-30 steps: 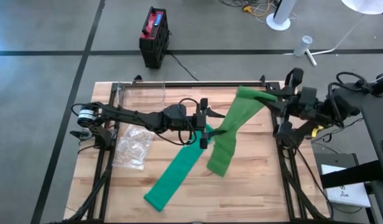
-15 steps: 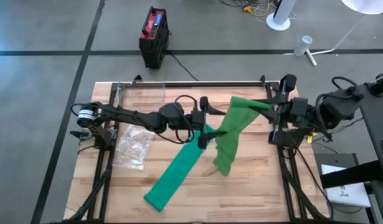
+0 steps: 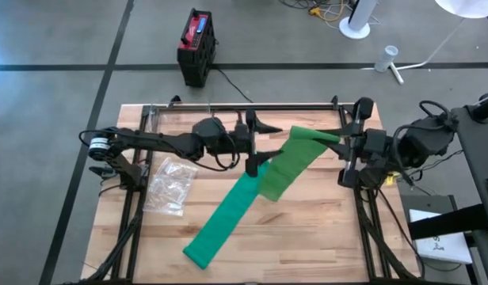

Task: Roll bandage
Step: Roll the green bandage

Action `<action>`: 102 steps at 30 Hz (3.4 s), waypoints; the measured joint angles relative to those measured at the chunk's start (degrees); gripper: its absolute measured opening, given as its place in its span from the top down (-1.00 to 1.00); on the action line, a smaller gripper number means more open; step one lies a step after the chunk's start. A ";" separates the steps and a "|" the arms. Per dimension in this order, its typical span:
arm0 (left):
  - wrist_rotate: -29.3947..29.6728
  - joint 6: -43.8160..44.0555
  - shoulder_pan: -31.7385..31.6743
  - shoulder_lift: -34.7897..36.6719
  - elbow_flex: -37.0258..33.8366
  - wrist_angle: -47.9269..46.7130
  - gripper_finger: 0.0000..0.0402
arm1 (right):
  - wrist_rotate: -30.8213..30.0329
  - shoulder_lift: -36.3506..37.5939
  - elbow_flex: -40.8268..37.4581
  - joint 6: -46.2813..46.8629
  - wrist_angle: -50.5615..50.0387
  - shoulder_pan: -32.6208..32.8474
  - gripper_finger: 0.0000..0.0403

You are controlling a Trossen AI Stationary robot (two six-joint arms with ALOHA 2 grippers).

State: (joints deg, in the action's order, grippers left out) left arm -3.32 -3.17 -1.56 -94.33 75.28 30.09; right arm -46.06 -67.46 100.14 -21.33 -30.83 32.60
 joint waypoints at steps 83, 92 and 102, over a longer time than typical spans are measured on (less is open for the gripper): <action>-0.38 17.70 2.30 -24.87 -9.81 2.43 1.00 | 0.82 -4.55 33.17 -9.30 -3.65 -0.02 0.81; -6.85 14.85 3.78 -22.65 -4.94 8.41 1.00 | -4.67 -5.07 30.53 -3.31 -19.62 -0.02 0.81; -5.50 7.73 10.84 -23.66 3.39 5.92 1.00 | -8.18 -1.55 16.47 3.76 -22.98 -0.01 0.81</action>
State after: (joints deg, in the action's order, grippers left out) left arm -8.82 4.56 9.28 -117.99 78.67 36.00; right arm -54.24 -69.00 116.61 -17.57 -53.81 32.59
